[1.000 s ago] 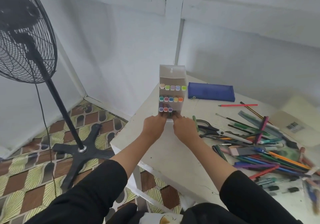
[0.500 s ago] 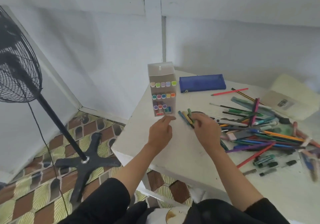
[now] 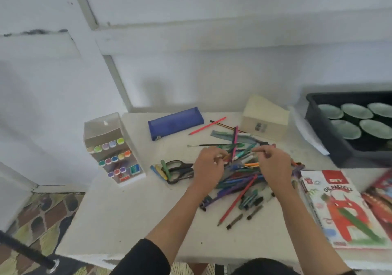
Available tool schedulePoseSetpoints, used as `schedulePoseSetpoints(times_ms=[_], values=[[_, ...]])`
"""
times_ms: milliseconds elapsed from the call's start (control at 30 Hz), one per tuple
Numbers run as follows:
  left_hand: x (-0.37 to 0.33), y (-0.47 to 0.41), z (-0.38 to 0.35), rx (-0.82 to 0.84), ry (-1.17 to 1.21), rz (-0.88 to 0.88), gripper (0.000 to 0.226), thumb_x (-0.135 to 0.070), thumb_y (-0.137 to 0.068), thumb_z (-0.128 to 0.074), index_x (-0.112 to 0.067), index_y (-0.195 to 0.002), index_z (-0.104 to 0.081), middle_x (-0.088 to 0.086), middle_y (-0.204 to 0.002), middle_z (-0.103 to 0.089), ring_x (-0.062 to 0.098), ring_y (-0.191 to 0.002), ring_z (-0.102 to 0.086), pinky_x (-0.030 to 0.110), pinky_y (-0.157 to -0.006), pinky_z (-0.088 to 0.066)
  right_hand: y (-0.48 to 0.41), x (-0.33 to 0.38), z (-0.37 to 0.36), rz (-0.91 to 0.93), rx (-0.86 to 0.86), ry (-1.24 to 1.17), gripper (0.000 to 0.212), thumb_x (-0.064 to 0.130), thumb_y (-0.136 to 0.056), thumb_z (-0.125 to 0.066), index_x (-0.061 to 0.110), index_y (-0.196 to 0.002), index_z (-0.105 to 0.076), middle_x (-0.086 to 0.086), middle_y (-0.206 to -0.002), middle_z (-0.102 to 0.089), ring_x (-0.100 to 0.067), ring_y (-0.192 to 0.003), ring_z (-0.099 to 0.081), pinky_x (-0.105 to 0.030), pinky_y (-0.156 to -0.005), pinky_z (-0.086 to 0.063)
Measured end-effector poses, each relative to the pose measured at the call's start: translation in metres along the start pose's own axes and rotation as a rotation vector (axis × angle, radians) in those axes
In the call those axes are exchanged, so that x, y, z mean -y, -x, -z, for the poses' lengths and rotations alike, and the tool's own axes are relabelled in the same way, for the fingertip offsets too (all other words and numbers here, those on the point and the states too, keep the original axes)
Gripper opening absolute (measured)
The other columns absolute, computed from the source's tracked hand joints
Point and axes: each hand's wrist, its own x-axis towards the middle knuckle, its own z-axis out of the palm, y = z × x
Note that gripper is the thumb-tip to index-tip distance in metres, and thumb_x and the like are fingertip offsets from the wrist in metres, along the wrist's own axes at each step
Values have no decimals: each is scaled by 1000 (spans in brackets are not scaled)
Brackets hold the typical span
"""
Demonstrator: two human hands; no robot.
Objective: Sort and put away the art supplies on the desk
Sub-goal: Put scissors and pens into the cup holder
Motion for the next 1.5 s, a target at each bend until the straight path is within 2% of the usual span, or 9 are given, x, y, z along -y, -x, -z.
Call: schedulePoseSetpoints(times_ms=[233,567,700,800,1000,1133,1300,1400,1500], values=[[-51,-76,-70,275,-185,62,50,-12,-86,-54,-16,-135,-46,8,-137,-42,25,-126,-35,35,-102,-34,-67,-52,54,-51,98,-98,25,1,-90,-49,15,-97,-68,-8,-96,-67,-7,-73,-54,-7,-58,-36],[-84,-159,-117,370,-488,80,60,-25,-92,-49,-18,-147,-25,9,-150,-21,30,-134,-22,46,-101,-33,-201,-65,46,160,340,323,31,14,-92,-49,12,-121,-58,-6,-125,-57,-27,-120,-45,-33,-97,-37],[-87,-180,-119,368,-503,116,57,-25,-93,-46,-17,-145,-27,10,-147,-25,31,-132,-25,47,-99,-33,-234,-60,30,182,524,607,34,35,-95,-47,8,-113,-55,-12,-115,-59,-29,-117,-42,-36,-86,-42],[-88,-188,-117,352,-617,107,46,-28,-96,-40,-15,-140,-33,9,-137,-36,30,-123,-36,44,-89,-40,-245,-55,24,142,589,543,35,43,-89,-58,9,-87,-53,-7,-89,-57,-24,-89,-50,-27,-67,-37],[-89,-208,-101,113,-582,163,44,-41,-99,-32,-17,-135,-40,11,-122,-46,35,-105,-54,37,-76,-41,-229,-34,18,158,444,100,25,31,-80,-71,14,-86,-54,5,-76,-51,-16,-74,-50,-28,-59,-35],[-98,-221,-92,76,-299,429,72,-64,-89,-38,-15,-139,-22,15,-114,-54,37,-87,-64,38,-74,-55,-215,-16,12,257,288,164,19,28,-87,-64,15,-86,-50,4,-74,-53,-19,-71,-50,-30,-58,-35],[-86,-229,-96,-30,260,620,54,-19,-90,-49,-7,-134,-20,7,-96,-49,31,-75,-62,48,-68,-59,-198,-22,1,446,218,163,8,17,-92,-55,10,-88,-57,1,-79,-54,-19,-75,-46,-30,-54,-31],[-72,-227,-104,-62,285,605,44,-6,-92,-40,-4,-133,-26,9,-99,-50,28,-72,-60,37,-52,-58,-196,-33,-3,533,312,67,14,15,-93,-56,7,-94,-67,-6,-91,-61,-14,-82,-48,-29,-63,-40],[-60,-227,-111,-7,200,442,35,-6,-88,-39,-3,-123,-42,17,-106,-60,28,-69,-64,31,-38,-52,-199,-41,-2,523,21,106,18,18,-89,-59,9,-101,-67,-11,-97,-52,-17,-82,-47,-22,-56,-37]])
